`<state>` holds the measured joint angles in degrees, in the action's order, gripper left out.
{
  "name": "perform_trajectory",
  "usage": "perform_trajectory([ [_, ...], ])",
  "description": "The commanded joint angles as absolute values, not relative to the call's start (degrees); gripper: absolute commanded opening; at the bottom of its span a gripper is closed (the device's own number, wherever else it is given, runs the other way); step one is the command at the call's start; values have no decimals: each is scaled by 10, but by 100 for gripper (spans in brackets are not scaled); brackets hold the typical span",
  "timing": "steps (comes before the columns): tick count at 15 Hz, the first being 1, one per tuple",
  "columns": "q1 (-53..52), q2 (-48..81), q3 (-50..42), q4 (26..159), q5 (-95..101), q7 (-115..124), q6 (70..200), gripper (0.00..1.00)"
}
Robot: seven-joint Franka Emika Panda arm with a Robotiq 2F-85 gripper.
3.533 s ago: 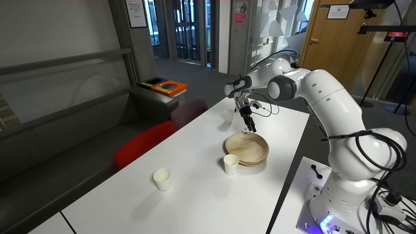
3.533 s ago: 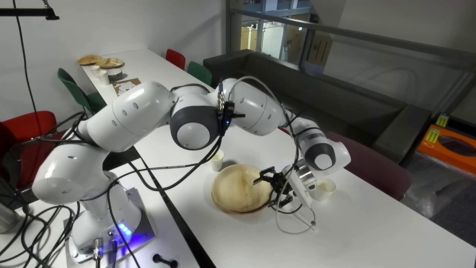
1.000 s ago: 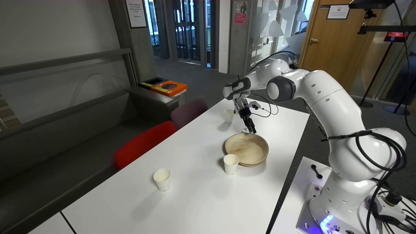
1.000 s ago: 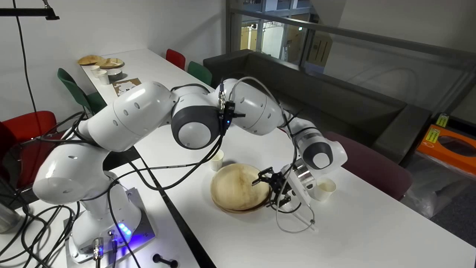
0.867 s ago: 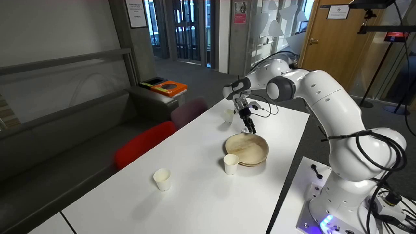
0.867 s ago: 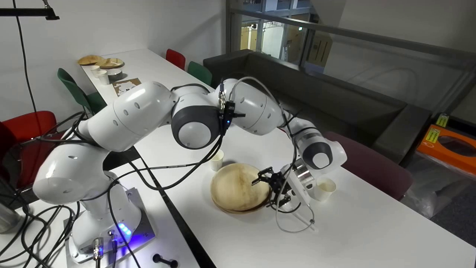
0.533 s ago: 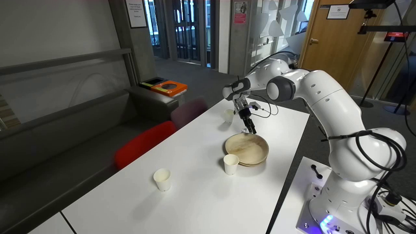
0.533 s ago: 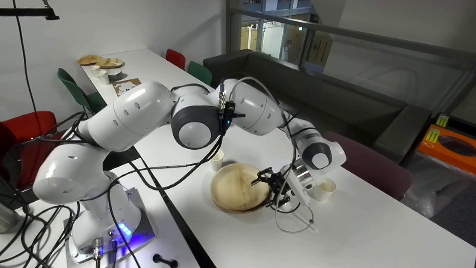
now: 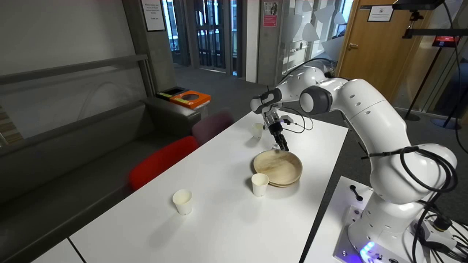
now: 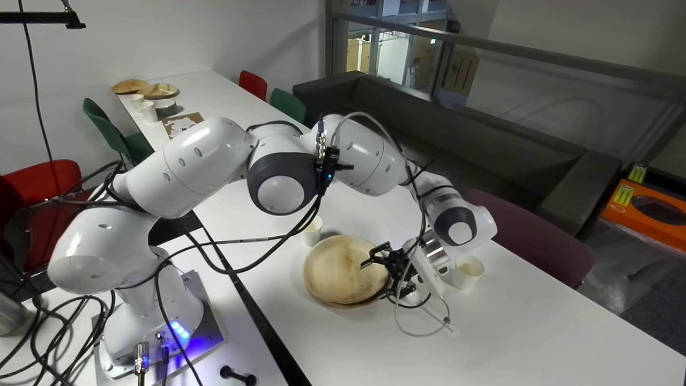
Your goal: Pick up one brown paper plate and put it in front of the red chair on the table
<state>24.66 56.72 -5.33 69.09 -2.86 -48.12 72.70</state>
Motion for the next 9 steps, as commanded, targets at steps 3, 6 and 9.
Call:
perform_trajectory([
  [3,246,558,-49,703,-15,-477,722,81],
  [6,246,558,-49,703,-15,-476,722,81],
  [9,246,558,-49,704,-15,-477,722,77],
])
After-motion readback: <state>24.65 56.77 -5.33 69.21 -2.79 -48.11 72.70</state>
